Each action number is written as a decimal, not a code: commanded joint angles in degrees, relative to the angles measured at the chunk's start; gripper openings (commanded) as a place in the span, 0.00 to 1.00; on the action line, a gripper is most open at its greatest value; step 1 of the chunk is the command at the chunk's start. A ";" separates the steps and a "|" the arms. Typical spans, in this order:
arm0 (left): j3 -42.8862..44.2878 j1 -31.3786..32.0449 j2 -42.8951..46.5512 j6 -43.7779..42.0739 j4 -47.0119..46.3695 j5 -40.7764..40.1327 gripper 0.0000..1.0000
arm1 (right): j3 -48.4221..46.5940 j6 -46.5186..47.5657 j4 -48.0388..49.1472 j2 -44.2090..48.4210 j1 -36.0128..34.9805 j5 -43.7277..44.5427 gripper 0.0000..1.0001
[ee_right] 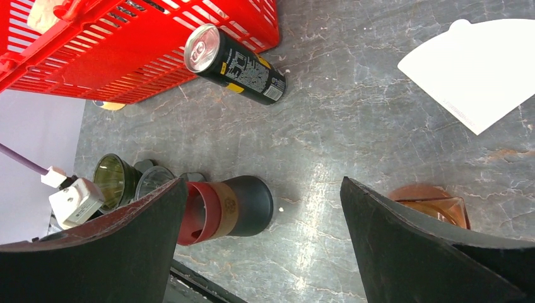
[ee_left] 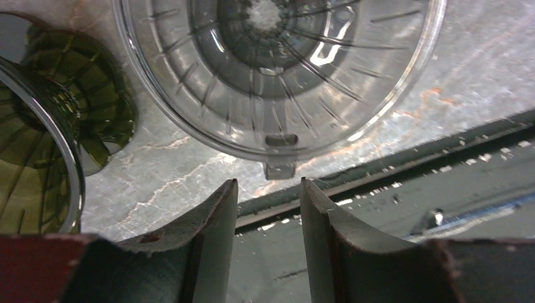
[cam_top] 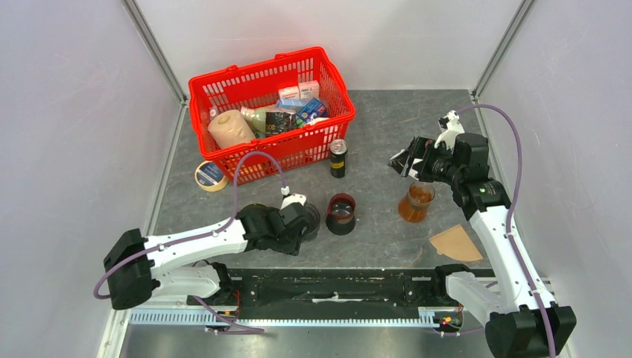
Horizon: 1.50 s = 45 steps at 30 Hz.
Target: Place the coffee filter in the dripper
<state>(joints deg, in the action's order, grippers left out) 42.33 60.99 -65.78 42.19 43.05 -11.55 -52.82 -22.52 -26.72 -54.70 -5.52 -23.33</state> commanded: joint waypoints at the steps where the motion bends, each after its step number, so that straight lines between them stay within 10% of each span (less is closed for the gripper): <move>1: 1.50 1.75 -2.70 2.54 -1.65 -8.65 0.47 | 0.00 2.16 -0.54 1.59 -0.19 2.20 0.99; 26: -0.38 3.70 -4.88 0.21 -8.07 -14.45 0.37 | 0.26 3.76 -0.97 3.84 -0.19 3.73 0.99; 45: 1.13 3.75 0.06 -0.45 -6.54 -16.66 0.02 | 0.13 3.92 -1.22 3.75 -0.18 3.21 0.99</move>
<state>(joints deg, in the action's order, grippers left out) 41.80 64.38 -69.19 42.17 36.75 -24.14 -52.73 -19.70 -28.38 -51.53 -5.52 -20.45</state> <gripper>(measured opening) 0.252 0.993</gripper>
